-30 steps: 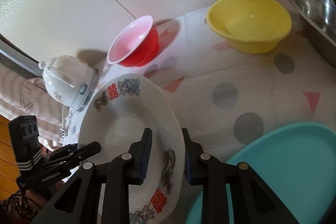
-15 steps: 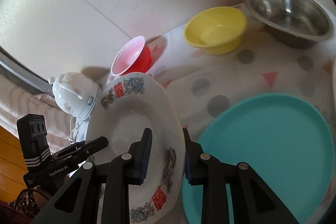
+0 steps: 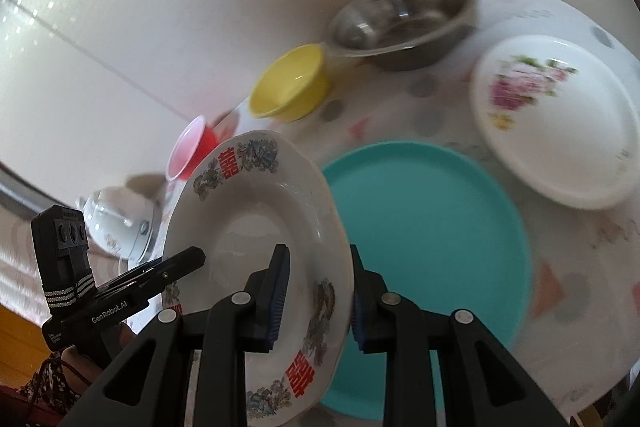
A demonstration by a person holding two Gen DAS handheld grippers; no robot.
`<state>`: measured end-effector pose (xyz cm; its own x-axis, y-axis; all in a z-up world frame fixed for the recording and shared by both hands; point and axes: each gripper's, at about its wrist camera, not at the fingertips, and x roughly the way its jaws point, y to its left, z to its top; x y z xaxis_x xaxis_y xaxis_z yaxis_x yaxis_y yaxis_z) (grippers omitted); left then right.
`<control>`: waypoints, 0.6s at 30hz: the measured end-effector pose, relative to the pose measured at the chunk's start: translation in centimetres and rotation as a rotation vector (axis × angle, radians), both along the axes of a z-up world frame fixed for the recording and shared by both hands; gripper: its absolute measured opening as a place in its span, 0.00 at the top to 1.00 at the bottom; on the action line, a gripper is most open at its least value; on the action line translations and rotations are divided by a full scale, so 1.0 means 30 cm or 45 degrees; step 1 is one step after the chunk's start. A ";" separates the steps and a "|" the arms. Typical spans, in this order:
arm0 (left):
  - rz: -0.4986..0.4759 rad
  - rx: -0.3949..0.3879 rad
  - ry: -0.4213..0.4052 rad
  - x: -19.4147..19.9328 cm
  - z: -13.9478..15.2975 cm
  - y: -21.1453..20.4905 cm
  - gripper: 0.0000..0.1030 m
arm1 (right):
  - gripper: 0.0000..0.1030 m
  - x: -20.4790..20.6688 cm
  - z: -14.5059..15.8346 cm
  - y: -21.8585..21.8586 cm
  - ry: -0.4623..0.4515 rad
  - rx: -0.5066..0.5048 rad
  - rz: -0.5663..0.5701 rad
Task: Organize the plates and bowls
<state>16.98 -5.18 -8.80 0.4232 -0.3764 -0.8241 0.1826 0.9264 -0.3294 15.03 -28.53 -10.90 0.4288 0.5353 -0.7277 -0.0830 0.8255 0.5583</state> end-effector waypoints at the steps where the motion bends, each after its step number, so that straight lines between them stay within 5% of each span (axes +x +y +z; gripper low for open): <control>1: -0.011 0.004 0.000 0.007 -0.001 -0.017 0.63 | 0.74 -0.004 -0.006 -0.015 0.005 -0.005 -0.018; 18: -0.115 0.095 0.035 0.094 -0.059 -0.185 0.63 | 0.73 0.003 -0.102 -0.191 0.087 -0.033 -0.144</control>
